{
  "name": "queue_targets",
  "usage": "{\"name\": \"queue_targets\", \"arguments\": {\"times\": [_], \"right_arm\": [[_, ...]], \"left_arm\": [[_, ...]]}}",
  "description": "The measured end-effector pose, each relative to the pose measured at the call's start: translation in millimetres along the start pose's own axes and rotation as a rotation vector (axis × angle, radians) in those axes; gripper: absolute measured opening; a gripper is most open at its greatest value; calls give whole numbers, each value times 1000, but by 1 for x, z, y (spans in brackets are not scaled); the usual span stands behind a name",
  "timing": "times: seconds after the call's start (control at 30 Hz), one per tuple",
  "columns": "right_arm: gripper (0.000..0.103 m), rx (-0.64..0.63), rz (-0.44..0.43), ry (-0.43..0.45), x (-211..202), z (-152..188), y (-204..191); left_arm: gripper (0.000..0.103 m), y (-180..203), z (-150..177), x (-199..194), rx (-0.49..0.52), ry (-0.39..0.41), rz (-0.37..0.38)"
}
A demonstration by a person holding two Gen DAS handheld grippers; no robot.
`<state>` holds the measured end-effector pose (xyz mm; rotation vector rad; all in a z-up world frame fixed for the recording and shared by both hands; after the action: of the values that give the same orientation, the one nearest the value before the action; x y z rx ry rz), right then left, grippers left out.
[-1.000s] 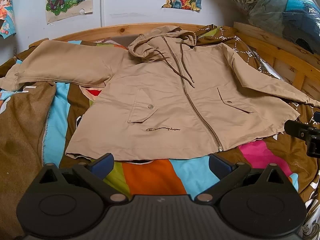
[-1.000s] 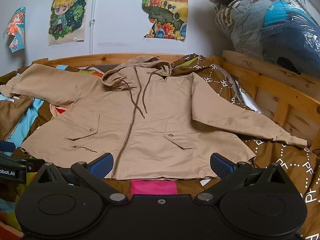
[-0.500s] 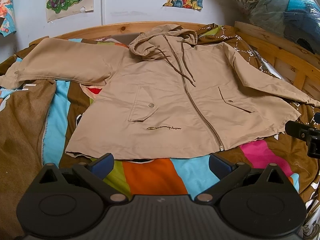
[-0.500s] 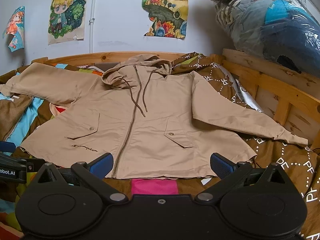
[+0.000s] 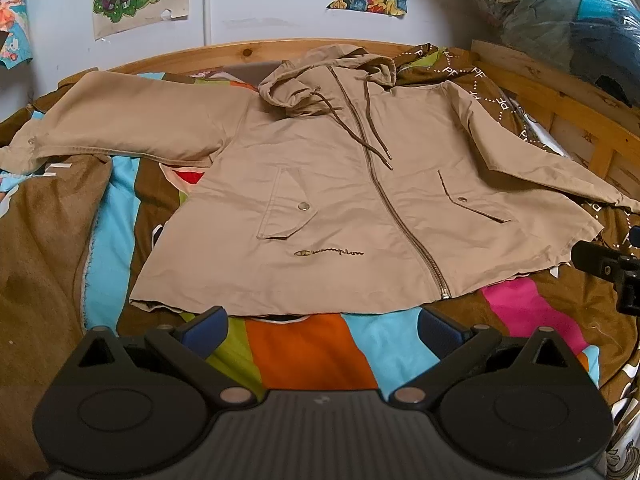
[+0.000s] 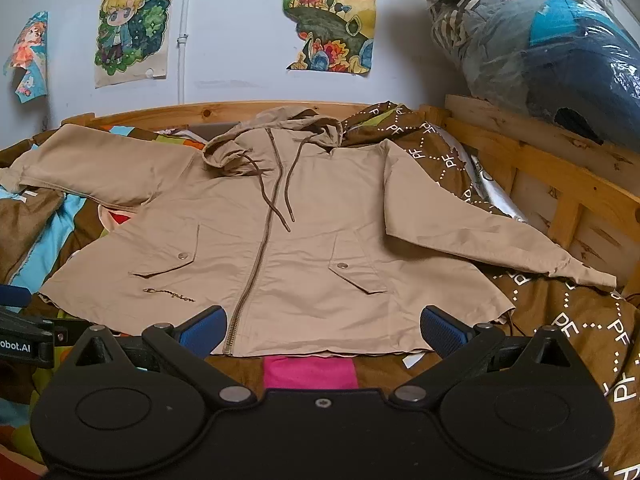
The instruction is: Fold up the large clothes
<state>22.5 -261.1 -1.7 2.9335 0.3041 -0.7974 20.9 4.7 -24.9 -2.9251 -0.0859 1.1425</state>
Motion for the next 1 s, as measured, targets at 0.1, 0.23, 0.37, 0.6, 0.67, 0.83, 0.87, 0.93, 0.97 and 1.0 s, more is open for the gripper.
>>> {"name": "queue_targets", "arguments": {"times": [0.1,0.23,0.37,0.6,0.67,0.83,0.87,0.93,0.97,1.0], "right_arm": [[102,1,-1,-5,-1,-2,1],[102,7,1,-12,-2,-2,0],[102,22,-1,-32,1,-2,3],[102,77,-8,-84,7,1,8],[102,76,-6,-86,8,3,8],[102,78,-5,-92,11,3,9],[102,80,-6,-93,12,3,10],[102,83,-8,-96,13,3,11],[102,85,-9,-98,14,2,12],[102,90,-9,-97,14,2,13]], "left_arm": [[102,0,0,1,-2,-7,1],[102,-1,0,4,1,-21,1],[102,-1,2,9,8,-49,-1],[102,-1,7,20,13,-87,-18],[102,-2,7,22,10,-90,-15],[102,-2,9,26,15,-99,-16],[102,-2,8,27,11,-103,-17],[102,-3,7,28,1,-95,-19],[102,-3,5,29,-3,-83,-18],[102,-3,1,31,-11,-72,-14]]}}
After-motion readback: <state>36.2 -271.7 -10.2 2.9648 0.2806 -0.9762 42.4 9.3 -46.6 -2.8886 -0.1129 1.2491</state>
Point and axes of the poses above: each gripper's, at about its wrist camera, not at the fingertips, and x roughly the way its jaws point, y to its right, z to its underside, the point moved 2 cm from there along x, roughly the way its jaws point, and after that the axes turned 3 degrees about -z, right-handed, at the moved point
